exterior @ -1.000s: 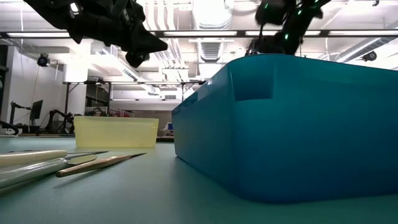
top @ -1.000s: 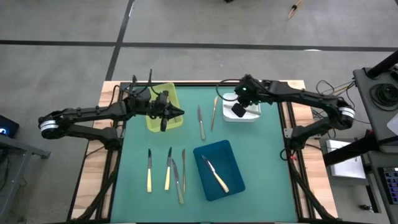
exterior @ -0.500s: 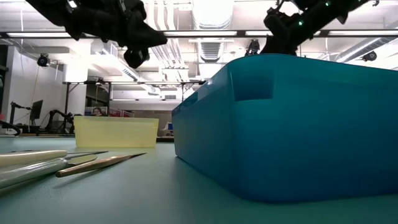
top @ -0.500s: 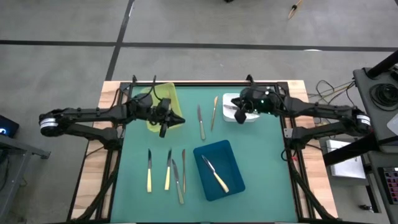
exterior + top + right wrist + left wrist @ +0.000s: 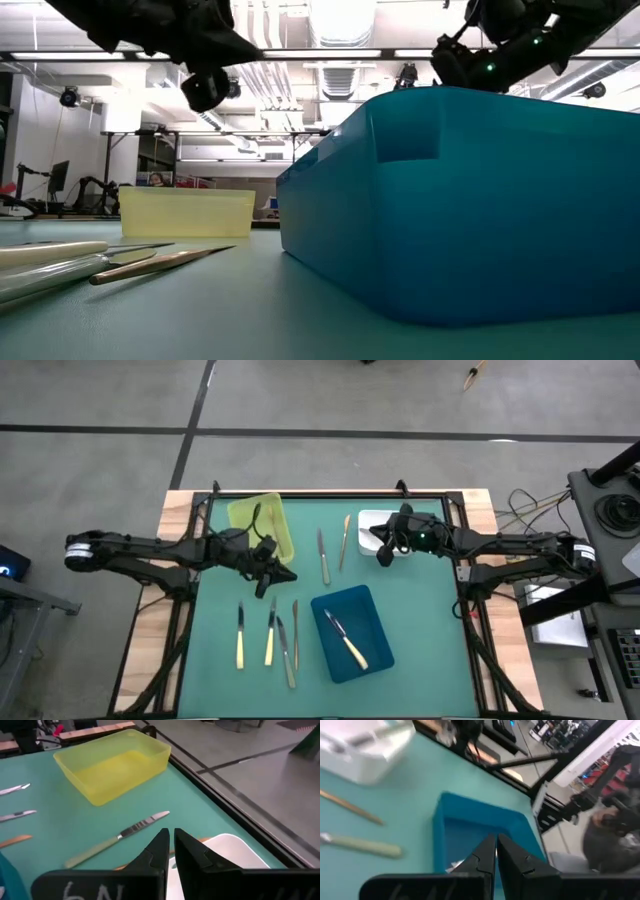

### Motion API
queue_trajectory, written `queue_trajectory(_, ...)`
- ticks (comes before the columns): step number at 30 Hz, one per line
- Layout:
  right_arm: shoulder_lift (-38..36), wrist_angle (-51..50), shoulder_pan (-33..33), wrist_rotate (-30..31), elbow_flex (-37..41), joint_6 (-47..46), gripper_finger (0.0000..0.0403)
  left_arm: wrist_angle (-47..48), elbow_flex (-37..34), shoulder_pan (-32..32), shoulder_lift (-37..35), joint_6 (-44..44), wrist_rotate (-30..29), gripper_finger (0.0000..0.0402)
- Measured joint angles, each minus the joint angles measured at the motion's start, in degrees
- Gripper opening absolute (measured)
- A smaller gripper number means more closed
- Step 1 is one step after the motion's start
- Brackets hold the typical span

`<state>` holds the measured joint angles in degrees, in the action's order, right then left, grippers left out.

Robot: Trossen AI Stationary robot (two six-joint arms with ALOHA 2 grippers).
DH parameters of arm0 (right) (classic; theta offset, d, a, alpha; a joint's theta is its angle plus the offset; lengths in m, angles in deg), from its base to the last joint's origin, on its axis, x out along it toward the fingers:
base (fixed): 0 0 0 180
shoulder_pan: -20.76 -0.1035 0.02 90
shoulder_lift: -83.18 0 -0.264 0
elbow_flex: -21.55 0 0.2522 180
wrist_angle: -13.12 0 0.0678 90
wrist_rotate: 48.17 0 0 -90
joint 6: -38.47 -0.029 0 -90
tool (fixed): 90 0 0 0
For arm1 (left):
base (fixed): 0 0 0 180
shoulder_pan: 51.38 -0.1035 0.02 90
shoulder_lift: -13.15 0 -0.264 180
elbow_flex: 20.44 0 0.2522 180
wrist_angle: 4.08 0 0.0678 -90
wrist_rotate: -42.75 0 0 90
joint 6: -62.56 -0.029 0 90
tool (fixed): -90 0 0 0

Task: Sort silverware by color (type)
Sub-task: Put the bottom right green knife into the white bin

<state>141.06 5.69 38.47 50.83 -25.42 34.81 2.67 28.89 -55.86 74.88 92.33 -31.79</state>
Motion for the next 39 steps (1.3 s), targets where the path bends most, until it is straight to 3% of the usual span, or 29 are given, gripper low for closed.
queue_trajectory(12,0.0,0.32,0.02,0.01,2.1,0.68,0.0018,7.47,-0.02,6.75,0.0,19.14,-0.13,0.0)
queue_trajectory(17,0.0,-0.53,0.02,0.95,2.19,-0.7,0.0018,9.69,-0.04,7.44,0.0,21.41,-1.43,0.0)
queue_trajectory(19,0.0,-6.56,0.12,3.48,-0.4,-1.93,0.0018,9.69,-0.04,7.15,0.0,21.03,-1.52,0.0)
queue_trajectory(23,1.98,-31.41,1.59,8.51,-11.64,-2.67,0.0018,10.04,0.55,6.06,0.0,18.21,-1.53,0.0)
queue_trajectory(29,11.19,-59.23,7.18,2.47,-27.79,-3.72,0.0018,12.75,4.95,3.87,0.0,9.6,-1.65,0.0)
queue_trajectory(34,20.84,-68.65,11.68,1.09,-35.0,0.04,0.0018,22.73,11.3,2.26,0.0,-1.56,-5.23,0.0)
queue_trajectory(39,27.3,-73.21,14.46,-5.99,-39.64,2.73,0.0046,37.37,18.27,2.06,0.0,-10.56,-19.35,0.0)
